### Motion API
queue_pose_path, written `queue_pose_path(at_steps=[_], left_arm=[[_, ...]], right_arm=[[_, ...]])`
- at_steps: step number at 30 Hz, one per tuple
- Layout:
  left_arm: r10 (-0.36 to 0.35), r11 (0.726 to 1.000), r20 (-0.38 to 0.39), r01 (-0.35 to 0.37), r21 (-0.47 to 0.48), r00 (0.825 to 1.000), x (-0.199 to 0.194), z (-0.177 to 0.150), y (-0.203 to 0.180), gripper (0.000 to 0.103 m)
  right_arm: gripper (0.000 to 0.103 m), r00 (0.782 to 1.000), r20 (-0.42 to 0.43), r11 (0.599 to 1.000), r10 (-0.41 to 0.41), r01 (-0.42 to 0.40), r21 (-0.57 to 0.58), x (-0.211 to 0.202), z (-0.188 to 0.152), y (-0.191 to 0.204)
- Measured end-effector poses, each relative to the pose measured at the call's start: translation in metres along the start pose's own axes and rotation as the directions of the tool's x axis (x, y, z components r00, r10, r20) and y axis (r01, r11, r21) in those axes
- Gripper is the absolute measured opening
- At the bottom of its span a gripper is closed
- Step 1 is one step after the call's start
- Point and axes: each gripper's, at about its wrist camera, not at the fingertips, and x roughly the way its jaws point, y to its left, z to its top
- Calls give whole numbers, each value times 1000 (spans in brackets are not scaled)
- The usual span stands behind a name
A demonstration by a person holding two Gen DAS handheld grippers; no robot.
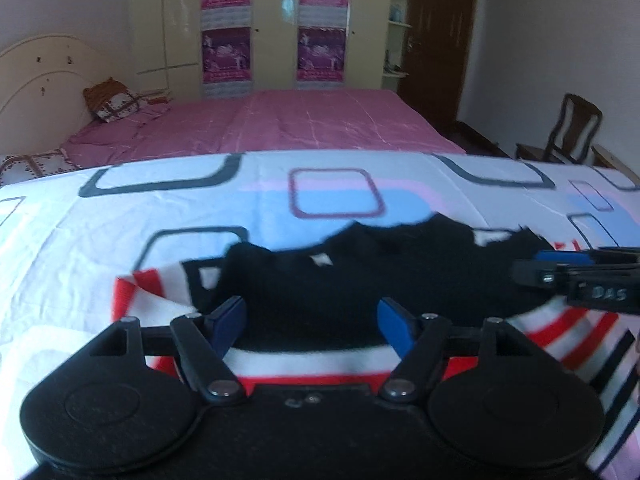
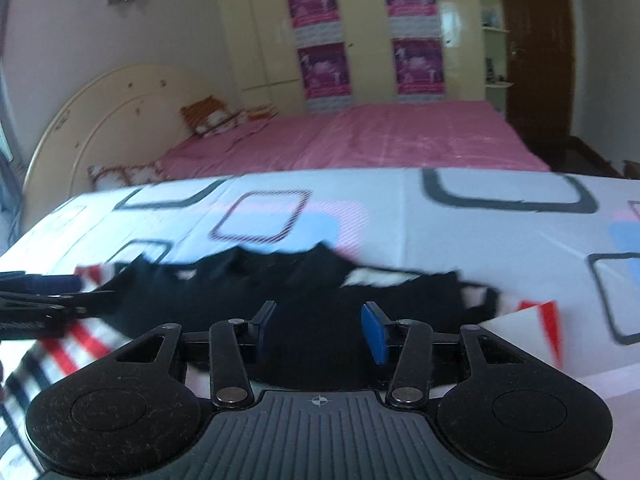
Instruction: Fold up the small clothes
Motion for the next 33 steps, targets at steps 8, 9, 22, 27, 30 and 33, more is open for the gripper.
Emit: queue_pose_path(at_steps=[8, 9, 22, 27, 30, 33], left_arm=[[41, 999, -66, -43, -18, 997, 8, -23, -3, 72], [50, 998, -73, -52, -21, 996, 8, -25, -1, 72], [129, 991, -81, -132, -34, 988, -8, -39, 27, 75], [123, 991, -63, -126, -53, 990, -35, -39, 23, 70], [96, 994, -49, -99, -45, 994, -51, -46, 16, 71], [92, 995, -51, -93, -29, 994, -57, -58, 10, 71]], right_arm=[[47, 999, -43, 999, 2, -4, -40, 6, -19, 16], [47, 999, -46, 999, -15, 13, -40, 6, -22, 12], [47, 987, -46, 988, -154, 154, -2, -17, -46, -44], [47, 995, -12, 995, -96, 96, 13, -40, -45, -27], [47, 999, -3, 999, -48, 48, -19, -50, -49, -5], [47, 1000, -14, 997, -16, 15, -70, -52, -58, 18]])
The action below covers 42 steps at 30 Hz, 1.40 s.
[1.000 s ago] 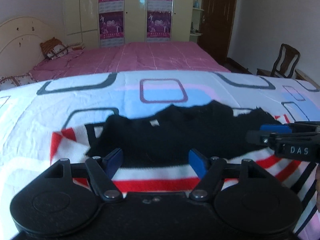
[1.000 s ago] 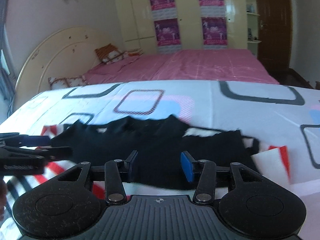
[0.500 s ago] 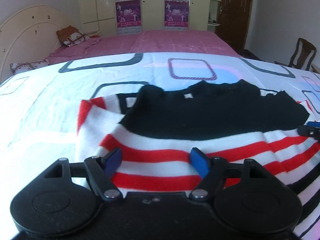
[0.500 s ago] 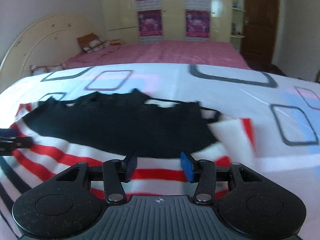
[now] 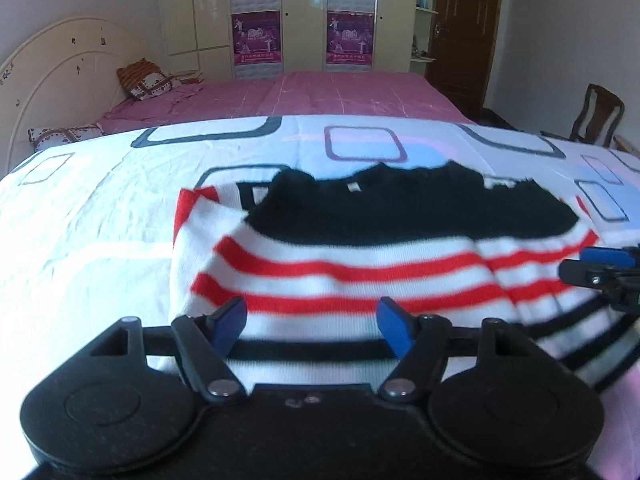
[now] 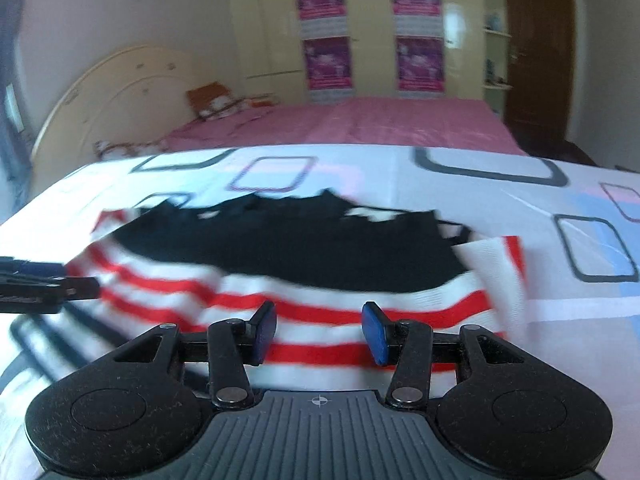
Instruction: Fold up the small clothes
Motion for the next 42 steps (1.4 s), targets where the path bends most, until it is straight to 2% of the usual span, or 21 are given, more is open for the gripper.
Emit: queue_pose_path(at_steps=[3, 5, 12, 15, 20, 27, 33, 35, 36, 37, 42], left_arm=[[24, 1000, -21, -24, 9, 999, 2, -15, 4, 75], [21, 1000, -17, -21, -13, 1000, 3, -22, 14, 75], [17, 1000, -15, -17, -16, 1000, -1, -23, 22, 75], [17, 1000, -11, -17, 6, 1000, 1, -27, 21, 75], [12, 1000, -39, -13, -27, 999, -2, -21, 23, 73], [-3, 998, -83, -2, -57, 997, -12, -18, 21, 86], [-52, 989, -106, 37, -143, 993, -24, -20, 28, 90], [-66, 984, -120, 45, -171, 991, -28, -23, 30, 91], [-70, 983, -124, 47, -179, 990, -29, -25, 31, 91], [-74, 981, -127, 49, -189, 989, -31, -27, 32, 91], [-110, 960, -151, 66, -271, 982, -40, -39, 40, 92]], right_arm=[[47, 1000, -28, 999, 0, -1, -43, 3, -13, 14], [47, 998, -46, 997, -36, 33, -66, 7, -25, 15], [47, 988, -59, 990, -141, 141, -6, -7, -39, -15], [47, 989, -52, 990, -139, 139, -2, -11, -46, -22], [47, 983, -70, 986, -167, 168, 2, -17, -43, -14], [48, 991, -42, 990, -128, 130, 52, -31, -30, -4], [48, 996, -24, 995, -84, 86, 50, -29, -21, 15], [56, 997, -22, 996, -73, 74, 49, -26, -21, 20], [72, 997, -16, 996, -70, 70, 51, -26, -21, 23], [75, 998, -7, 996, -68, 68, 50, -26, -21, 25], [75, 1000, 6, 999, -28, 28, 45, -24, -19, 36]])
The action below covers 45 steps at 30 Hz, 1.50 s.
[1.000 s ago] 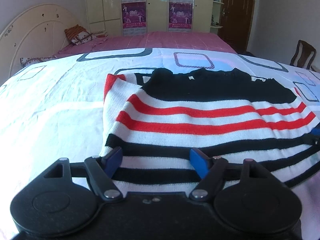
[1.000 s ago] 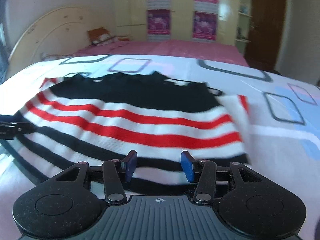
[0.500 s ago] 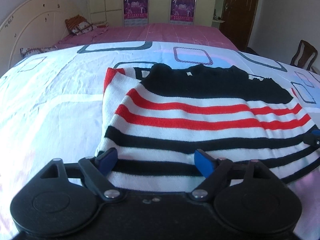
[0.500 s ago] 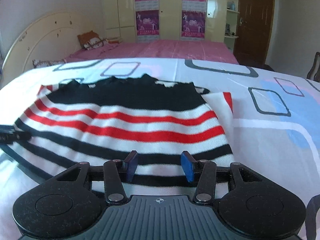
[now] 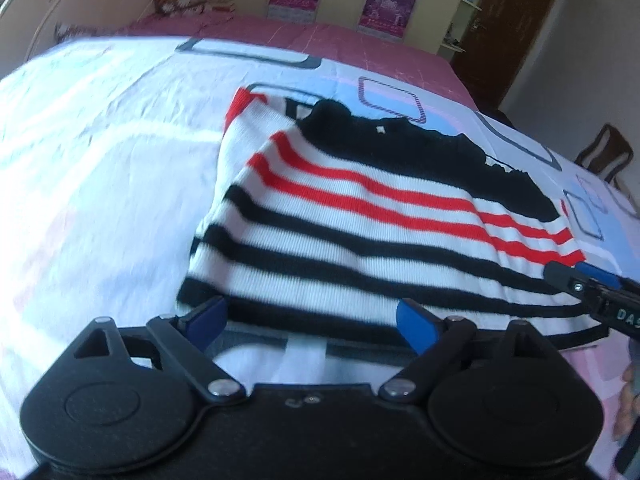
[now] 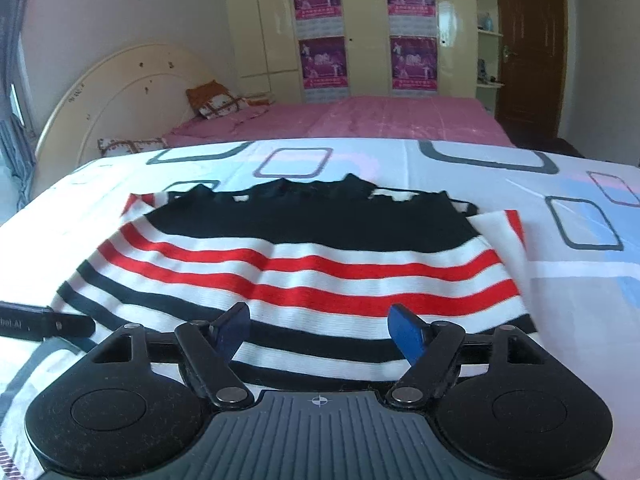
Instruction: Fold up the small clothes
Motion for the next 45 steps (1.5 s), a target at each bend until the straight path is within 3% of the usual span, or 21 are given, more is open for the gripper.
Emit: queue_pose_path(at_steps=[6, 14, 16, 20, 21, 22, 23, 25, 27, 30, 38, 45], left_arm=[[-66, 988, -38, 60, -142, 997, 0, -18, 23, 92], [-157, 946, 73, 172, -276, 985, 15, -15, 44, 95], [-178, 932, 111, 203, -300, 978, 21, -10, 48, 95], [-202, 910, 181, 253, -330, 963, 36, 3, 53, 94], [-206, 905, 197, 263, -335, 959, 40, 5, 54, 93], [-207, 900, 211, 270, -342, 955, 43, 7, 54, 92], [-206, 895, 225, 276, -349, 952, 45, 9, 54, 88], [-203, 887, 245, 284, -364, 948, 50, 12, 57, 78], [-198, 877, 259, 289, -384, 945, 54, 13, 61, 58], [-199, 859, 265, 298, -416, 943, 61, 14, 69, 36], [-214, 835, 282, 325, -445, 935, 63, 13, 77, 25], [-171, 879, 324, 293, -377, 931, 43, 20, 57, 20]], right_arm=[[75, 999, -4, 999, 46, -46, -21, 2, 1, 13], [75, 998, -34, 998, 61, -62, -13, 11, -4, 19], [66, 997, -37, 998, 62, -62, -6, 16, -2, 19], [64, 999, -16, 998, 52, -52, 21, 28, 7, 19], [57, 999, -15, 998, 49, -48, 26, 33, 11, 19], [41, 999, -20, 999, 46, -46, 26, 39, 14, 21], [36, 999, -29, 999, 40, -40, 25, 45, 17, 22], [34, 999, -31, 1000, 20, -20, 20, 57, 22, 24], [34, 999, -36, 1000, 3, -3, 18, 66, 25, 27], [34, 997, -78, 999, -26, 23, -35, 82, 17, 35], [34, 995, -69, 993, -72, 65, -101, 84, 9, 43], [35, 996, -88, 998, -25, 20, -62, 83, 18, 34]])
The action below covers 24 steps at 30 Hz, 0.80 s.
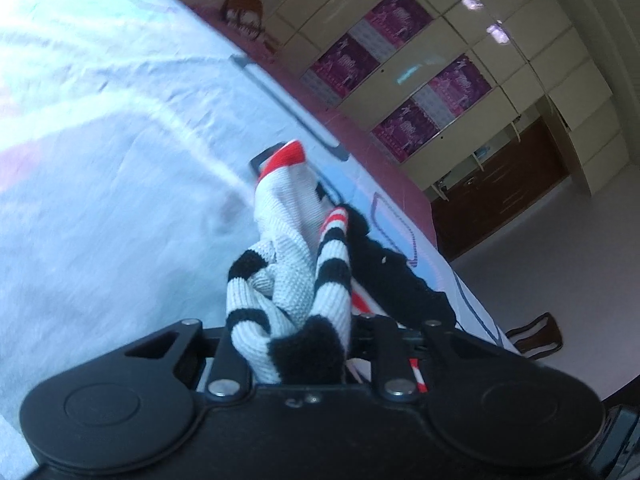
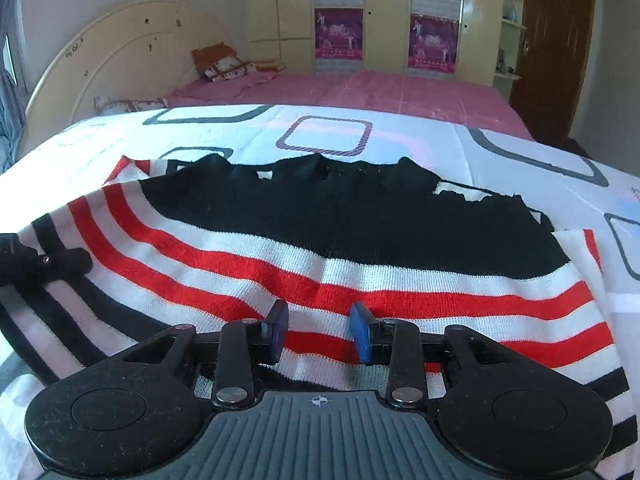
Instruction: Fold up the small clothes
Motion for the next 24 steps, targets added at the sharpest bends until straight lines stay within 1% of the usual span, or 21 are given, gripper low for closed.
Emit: queue_pose_path(at_steps=[3, 6, 8, 10, 12, 14, 16, 18, 19, 20, 22, 23, 24], left_arm=[[14, 996, 23, -16, 83, 1000, -5, -1, -26, 20], [-3, 983, 34, -3, 181, 999, -9, -2, -62, 20], [-33, 966, 38, 22, 256, 999, -8, -5, -95, 20], [-73, 942, 20, 62, 330, 997, -3, -12, -128, 20], [-114, 903, -10, 108, 416, 993, 4, -27, -165, 20], [-160, 860, -49, 163, 484, 986, 12, -47, -198, 20], [-191, 816, -91, 210, 539, 977, 21, -72, -225, 20], [-204, 777, -140, 247, 580, 969, 33, -101, -243, 20], [-198, 751, -162, 256, 608, 967, 40, -117, -251, 20], [-180, 717, -187, 259, 647, 966, 48, -138, -258, 20], [-125, 667, -242, 262, 697, 962, 61, -170, -263, 23], [-80, 633, -264, 253, 732, 961, 66, -186, -264, 26], [-48, 602, -267, 241, 762, 962, 68, -198, -265, 34]], right_arm=[[35, 999, 11, 998, 51, -51, 41, -5, 2, -12], [35, 995, 45, 992, 91, -95, 84, -19, 3, -28], [35, 993, 57, 990, 102, -107, 93, -29, 3, -39], [35, 992, 76, 988, 102, -110, 111, -41, 2, -54], [35, 991, 92, 984, 93, -105, 145, -55, 0, -74], [35, 991, 107, 980, 77, -96, 177, -68, -4, -94], [35, 992, 118, 975, 49, -73, 210, -82, -10, -116], [35, 993, 120, 970, 8, -38, 242, -94, -19, -139], [35, 993, 118, 966, -8, -23, 256, -99, -23, -149], [35, 993, 111, 962, -28, -3, 273, -103, -29, -160], [35, 994, 97, 951, -57, 25, 309, -111, -39, -178], [35, 994, 93, 943, -62, 28, 330, -115, -44, -187], [35, 994, 93, 937, -63, 26, 350, -120, -47, -195]])
